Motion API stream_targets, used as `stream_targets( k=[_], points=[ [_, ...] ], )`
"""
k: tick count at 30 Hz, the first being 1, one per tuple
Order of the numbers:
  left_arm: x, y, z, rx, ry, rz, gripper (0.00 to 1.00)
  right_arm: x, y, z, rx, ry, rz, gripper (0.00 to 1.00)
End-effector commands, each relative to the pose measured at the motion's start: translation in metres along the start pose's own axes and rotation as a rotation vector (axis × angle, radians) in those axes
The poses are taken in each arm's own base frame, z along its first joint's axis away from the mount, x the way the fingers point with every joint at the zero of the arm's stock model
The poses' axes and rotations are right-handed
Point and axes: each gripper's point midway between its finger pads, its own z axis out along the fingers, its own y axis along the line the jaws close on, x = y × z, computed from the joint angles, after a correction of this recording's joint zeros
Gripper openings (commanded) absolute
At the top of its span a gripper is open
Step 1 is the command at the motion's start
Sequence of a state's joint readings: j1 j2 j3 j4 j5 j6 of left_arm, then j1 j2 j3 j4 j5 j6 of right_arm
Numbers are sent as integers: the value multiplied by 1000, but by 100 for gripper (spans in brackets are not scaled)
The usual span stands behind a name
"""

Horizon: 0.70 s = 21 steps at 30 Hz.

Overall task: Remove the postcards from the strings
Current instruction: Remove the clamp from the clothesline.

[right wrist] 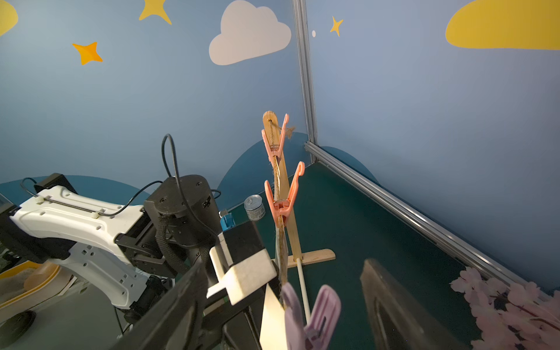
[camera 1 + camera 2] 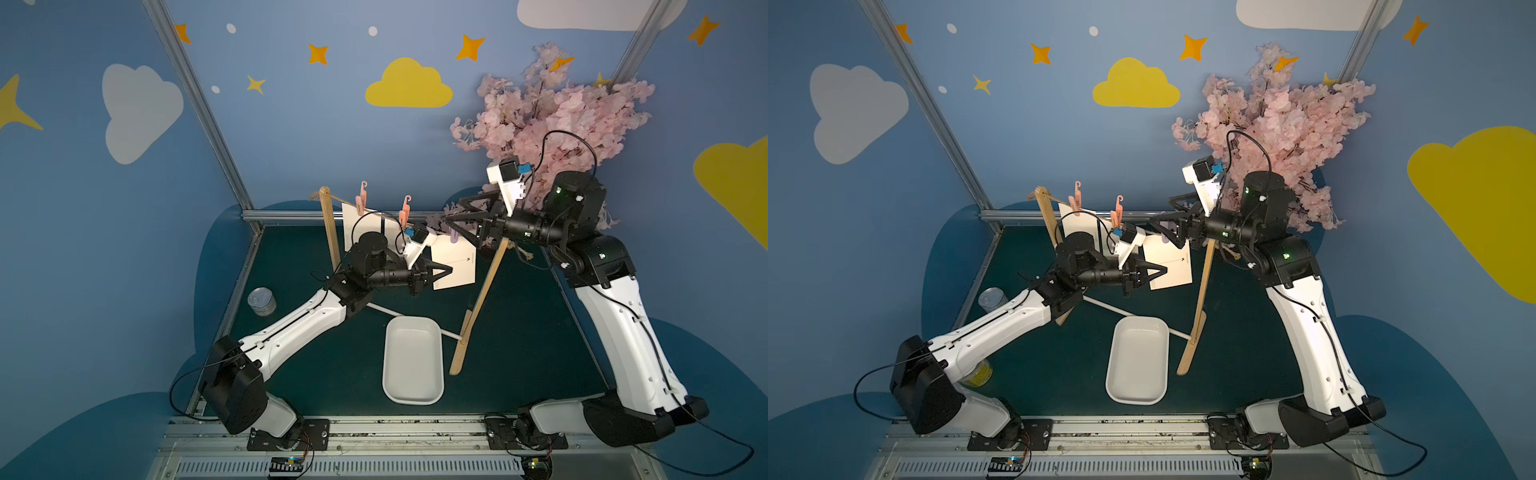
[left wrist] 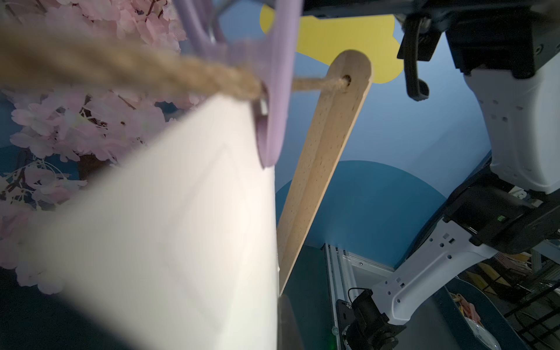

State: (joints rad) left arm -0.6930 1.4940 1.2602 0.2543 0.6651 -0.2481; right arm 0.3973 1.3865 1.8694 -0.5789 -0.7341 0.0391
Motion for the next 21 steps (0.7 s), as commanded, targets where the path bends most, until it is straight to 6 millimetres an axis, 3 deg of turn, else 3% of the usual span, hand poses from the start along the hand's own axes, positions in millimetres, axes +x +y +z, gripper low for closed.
stream_targets(
  k=[1, 21],
  points=[
    [-8, -5, -1, 31, -1, 13, 4, 3, 6, 4, -48, 25, -12, 81],
    [-8, -5, -4, 45, 27, 17, 3, 22, 12, 17, -165, 89, 18, 79]
  ],
)
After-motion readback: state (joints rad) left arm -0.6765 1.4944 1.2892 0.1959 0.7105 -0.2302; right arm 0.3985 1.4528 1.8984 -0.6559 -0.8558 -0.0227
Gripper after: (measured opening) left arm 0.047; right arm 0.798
